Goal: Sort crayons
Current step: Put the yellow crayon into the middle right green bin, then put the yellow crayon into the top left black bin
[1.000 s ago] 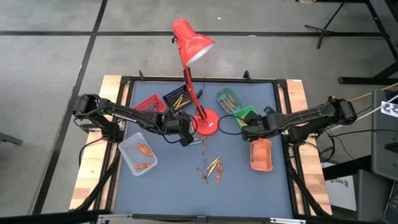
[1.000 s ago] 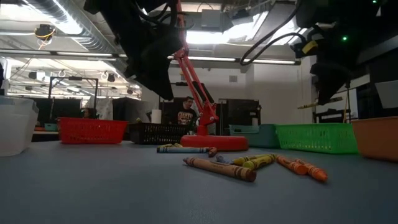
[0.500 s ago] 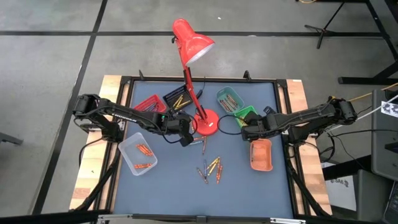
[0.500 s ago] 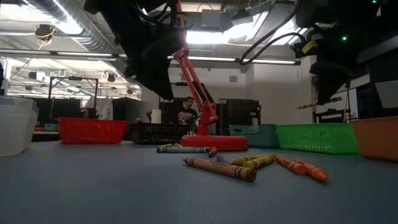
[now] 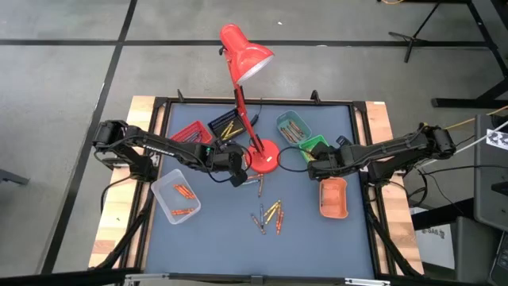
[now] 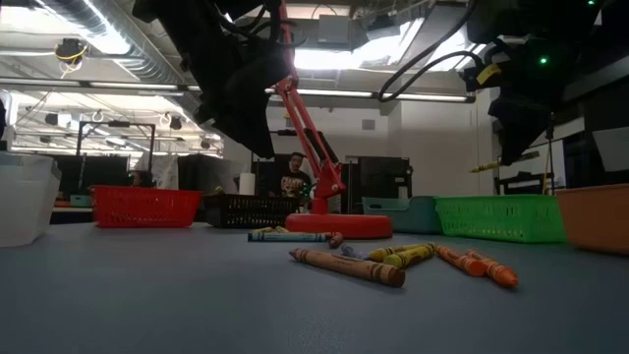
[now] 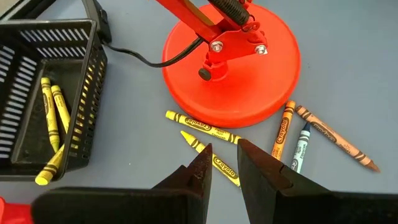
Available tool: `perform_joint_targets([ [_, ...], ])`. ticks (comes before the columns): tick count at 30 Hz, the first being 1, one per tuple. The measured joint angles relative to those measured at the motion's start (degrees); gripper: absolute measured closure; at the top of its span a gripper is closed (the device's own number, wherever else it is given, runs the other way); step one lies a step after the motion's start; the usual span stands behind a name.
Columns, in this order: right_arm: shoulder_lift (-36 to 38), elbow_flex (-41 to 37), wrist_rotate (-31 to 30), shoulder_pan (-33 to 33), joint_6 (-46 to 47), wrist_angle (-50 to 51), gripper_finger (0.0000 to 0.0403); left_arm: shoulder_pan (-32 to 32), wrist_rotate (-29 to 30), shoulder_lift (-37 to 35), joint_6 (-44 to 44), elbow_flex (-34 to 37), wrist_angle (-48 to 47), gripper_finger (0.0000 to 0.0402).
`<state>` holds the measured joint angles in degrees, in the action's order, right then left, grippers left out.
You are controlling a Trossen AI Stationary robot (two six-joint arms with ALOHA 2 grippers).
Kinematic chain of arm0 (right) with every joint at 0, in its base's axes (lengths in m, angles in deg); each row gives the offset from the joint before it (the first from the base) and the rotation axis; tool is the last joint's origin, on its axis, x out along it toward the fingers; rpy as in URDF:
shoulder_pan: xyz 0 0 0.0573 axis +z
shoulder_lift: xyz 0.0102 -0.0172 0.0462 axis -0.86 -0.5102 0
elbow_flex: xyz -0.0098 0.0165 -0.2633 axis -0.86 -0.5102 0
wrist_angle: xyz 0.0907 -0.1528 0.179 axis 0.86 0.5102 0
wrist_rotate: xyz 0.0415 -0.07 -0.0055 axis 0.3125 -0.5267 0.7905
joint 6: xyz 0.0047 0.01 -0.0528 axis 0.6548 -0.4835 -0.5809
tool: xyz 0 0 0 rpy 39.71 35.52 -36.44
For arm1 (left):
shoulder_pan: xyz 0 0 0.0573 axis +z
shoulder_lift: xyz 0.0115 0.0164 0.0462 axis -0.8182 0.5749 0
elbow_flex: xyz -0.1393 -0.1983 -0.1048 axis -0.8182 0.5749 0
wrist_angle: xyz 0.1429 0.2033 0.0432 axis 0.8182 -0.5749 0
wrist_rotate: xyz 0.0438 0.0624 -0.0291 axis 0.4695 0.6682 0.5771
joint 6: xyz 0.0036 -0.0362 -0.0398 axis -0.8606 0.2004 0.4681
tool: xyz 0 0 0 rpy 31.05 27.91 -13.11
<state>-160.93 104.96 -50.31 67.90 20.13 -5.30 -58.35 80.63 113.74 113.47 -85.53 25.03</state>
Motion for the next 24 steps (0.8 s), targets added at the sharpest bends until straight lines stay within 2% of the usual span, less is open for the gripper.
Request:
perform_joint_targets([
  [5,0.0,0.0,0.0,0.0,0.0,-0.2,0.0294,0.0,0.0,0.0,1.4,0.0,-0.1,0.0342],
  [9,0.0,0.0,0.0,0.0,0.1,-1.5,0.0268,0.0,0.0,0.0,3.6,0.0,-0.2,0.0342],
  [24,0.0,0.0,0.0,0.0,0.1,-3.0,0.026,0.0,0.0,1.3,4.5,0.0,-0.7,0.0342],
])
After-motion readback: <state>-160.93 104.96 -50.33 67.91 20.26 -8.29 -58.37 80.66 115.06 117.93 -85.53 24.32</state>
